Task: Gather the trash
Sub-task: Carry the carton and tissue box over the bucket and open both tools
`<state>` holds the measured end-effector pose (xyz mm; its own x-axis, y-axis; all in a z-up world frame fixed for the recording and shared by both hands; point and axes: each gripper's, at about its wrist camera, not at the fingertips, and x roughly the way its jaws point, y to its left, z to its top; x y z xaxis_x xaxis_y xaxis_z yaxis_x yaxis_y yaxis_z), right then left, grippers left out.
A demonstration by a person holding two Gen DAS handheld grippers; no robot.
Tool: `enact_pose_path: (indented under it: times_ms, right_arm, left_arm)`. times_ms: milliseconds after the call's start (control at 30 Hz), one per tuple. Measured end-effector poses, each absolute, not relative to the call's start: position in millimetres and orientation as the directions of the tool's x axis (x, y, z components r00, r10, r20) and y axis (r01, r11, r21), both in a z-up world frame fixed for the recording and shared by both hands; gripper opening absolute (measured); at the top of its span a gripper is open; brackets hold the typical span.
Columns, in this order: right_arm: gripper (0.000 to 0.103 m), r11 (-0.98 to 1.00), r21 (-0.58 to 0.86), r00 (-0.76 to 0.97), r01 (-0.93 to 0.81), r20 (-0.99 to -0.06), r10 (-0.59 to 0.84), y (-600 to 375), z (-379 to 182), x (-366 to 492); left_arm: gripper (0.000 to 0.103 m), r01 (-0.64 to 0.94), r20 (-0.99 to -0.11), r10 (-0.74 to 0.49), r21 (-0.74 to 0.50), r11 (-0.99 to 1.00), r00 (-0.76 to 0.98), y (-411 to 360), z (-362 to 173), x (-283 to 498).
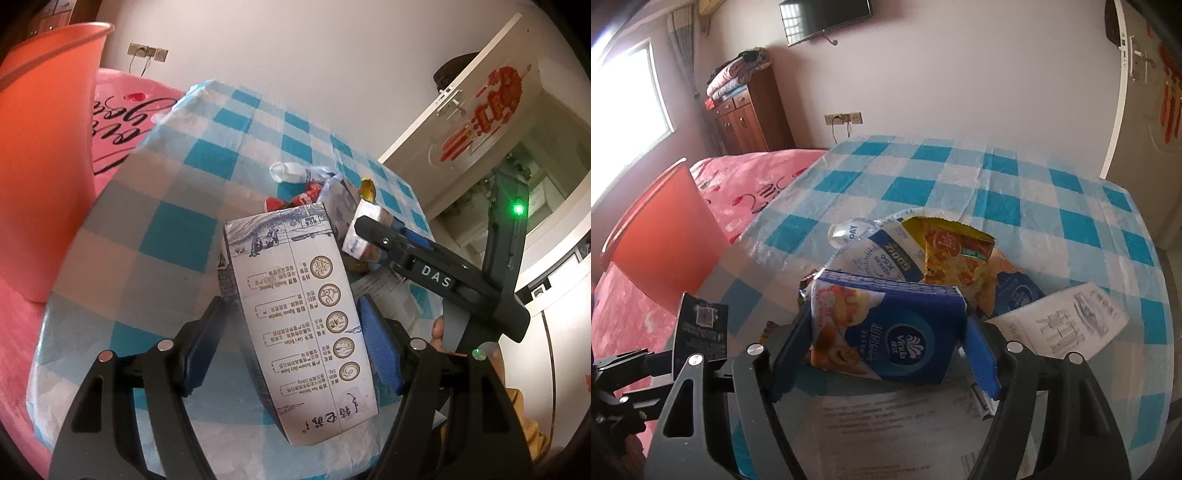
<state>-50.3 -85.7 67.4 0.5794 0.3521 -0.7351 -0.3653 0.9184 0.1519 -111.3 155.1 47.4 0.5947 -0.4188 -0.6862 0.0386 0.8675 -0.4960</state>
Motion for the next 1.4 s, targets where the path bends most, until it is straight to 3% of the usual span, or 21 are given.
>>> enact_pose_path:
  times_ms: [600, 1033, 1400]
  right_arm:
    - [0.074, 0.821, 0.348, 0.546, -0.453, -0.619, 0.564, -44, 153, -54]
    - [0.074, 0.636, 0.382, 0.397, -0.671, -0.539, 0.743, 91, 219, -47]
    - [0.074, 0.558, 0.349, 0.312, -0.753, -0.558, 0.769, 180, 213, -43]
  left_arm:
    - [0.073, 0.085, -0.543, -0.370, -0.478, 0.874, 0.754, 198, 110, -128]
    - [0.073, -0.107, -0.454, -0.083, -0.378, 0.920, 0.887, 300, 170, -144]
    - [0.073, -0.263, -0.466, 0.074, -0.356, 0.897, 0.882, 360, 168, -138]
